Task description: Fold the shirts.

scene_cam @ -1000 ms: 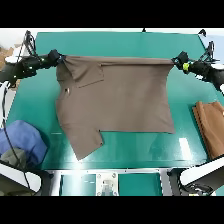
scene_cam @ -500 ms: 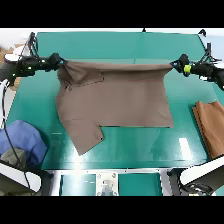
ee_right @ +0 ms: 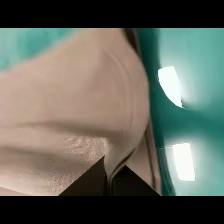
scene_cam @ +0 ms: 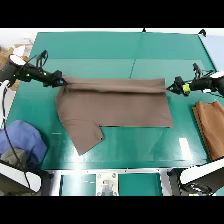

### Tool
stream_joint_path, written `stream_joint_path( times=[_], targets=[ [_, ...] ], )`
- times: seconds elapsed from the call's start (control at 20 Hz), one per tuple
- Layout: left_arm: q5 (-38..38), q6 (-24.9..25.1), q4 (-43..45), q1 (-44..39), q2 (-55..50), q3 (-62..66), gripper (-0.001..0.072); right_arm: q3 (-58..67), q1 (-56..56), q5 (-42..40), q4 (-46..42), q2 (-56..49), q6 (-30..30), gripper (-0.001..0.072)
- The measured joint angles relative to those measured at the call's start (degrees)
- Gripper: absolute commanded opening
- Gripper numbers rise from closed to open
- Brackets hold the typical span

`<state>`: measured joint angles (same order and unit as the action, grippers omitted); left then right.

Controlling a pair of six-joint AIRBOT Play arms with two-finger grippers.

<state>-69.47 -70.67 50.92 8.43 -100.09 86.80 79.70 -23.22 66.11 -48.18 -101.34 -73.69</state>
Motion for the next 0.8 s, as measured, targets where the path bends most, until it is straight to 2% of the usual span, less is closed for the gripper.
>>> stream_joint_path(
  times=[0.25,0.3,0.35,0.4,0.45,0.5,0.8],
  targets=[
    [-1.75,-1.09,2.4,0.0,0.0,-3.74,0.0028,-3.06,0.44,1.03,-1.33,0.37,-0.66,0.0018],
    [-1.86,-1.25,2.47,0.0,0.0,-4.04,0.0028,-3.28,0.48,1.11,-1.33,0.44,-0.76,0.0039],
    [-1.9,-1.25,2.45,0.0,0.0,-4.28,0.003,-3.43,0.59,1.38,-1.4,0.48,-0.98,0.0172],
    [-2.08,-1.29,2.38,0.0,0.0,-4.48,0.0226,-3.52,0.7,2.01,-1.4,0.5,-1.01,0.0245],
    [-2.67,-1.44,2.12,0.02,0.0,-4.55,0.059,-3.56,0.74,2.89,-1.44,0.55,-1.27,0.0246],
    [-3.78,-1.84,1.92,0.07,0.02,-4.44,0.0657,-3.5,0.74,4.2,-1.51,0.63,-1.81,0.0247],
    [-17.0,-6.8,2.49,1.9,3.21,-4.94,0.0655,-5.33,-1.99,10.69,-6.64,8.61,-5.55,0.0264]
  ],
)
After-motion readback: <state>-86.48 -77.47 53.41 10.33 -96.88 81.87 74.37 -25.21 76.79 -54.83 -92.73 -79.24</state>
